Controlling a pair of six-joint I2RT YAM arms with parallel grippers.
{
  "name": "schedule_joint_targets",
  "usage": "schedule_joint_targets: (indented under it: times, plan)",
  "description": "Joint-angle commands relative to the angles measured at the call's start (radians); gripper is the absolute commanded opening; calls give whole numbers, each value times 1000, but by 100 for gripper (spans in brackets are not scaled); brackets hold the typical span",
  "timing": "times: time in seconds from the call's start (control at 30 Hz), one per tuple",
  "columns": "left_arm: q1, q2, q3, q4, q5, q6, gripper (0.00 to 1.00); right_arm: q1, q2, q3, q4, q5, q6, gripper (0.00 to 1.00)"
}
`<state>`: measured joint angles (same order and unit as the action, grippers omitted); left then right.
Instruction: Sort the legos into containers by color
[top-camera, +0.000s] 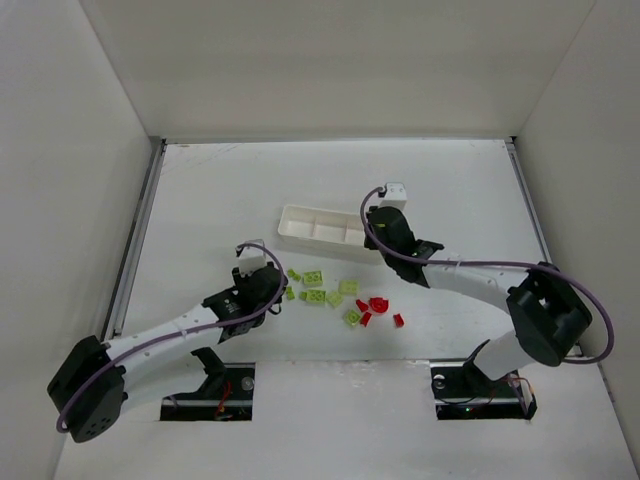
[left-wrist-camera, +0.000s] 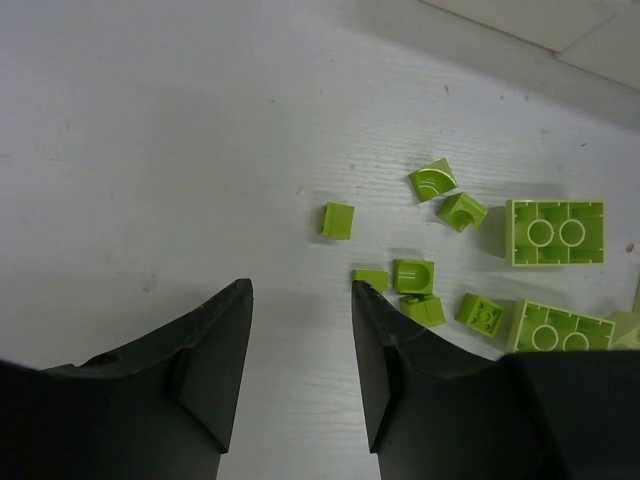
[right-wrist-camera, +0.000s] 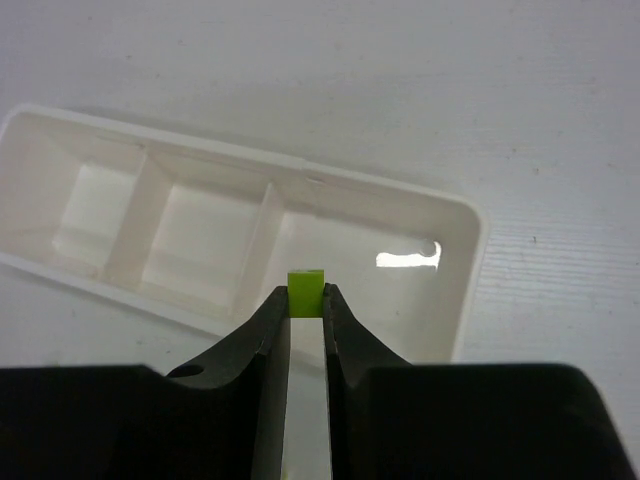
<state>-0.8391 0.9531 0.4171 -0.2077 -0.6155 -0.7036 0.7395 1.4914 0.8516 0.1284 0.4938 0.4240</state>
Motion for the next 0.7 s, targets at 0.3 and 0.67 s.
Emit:
schedule_joint_targets:
  times: [0.3, 0.67]
  plan:
    - [13, 121, 63, 59, -16, 9, 38, -33, -19, 15, -9, 17, -14, 56]
    - [41, 214, 61, 132, -3, 30, 34, 1, -69, -105, 149, 17, -8, 55]
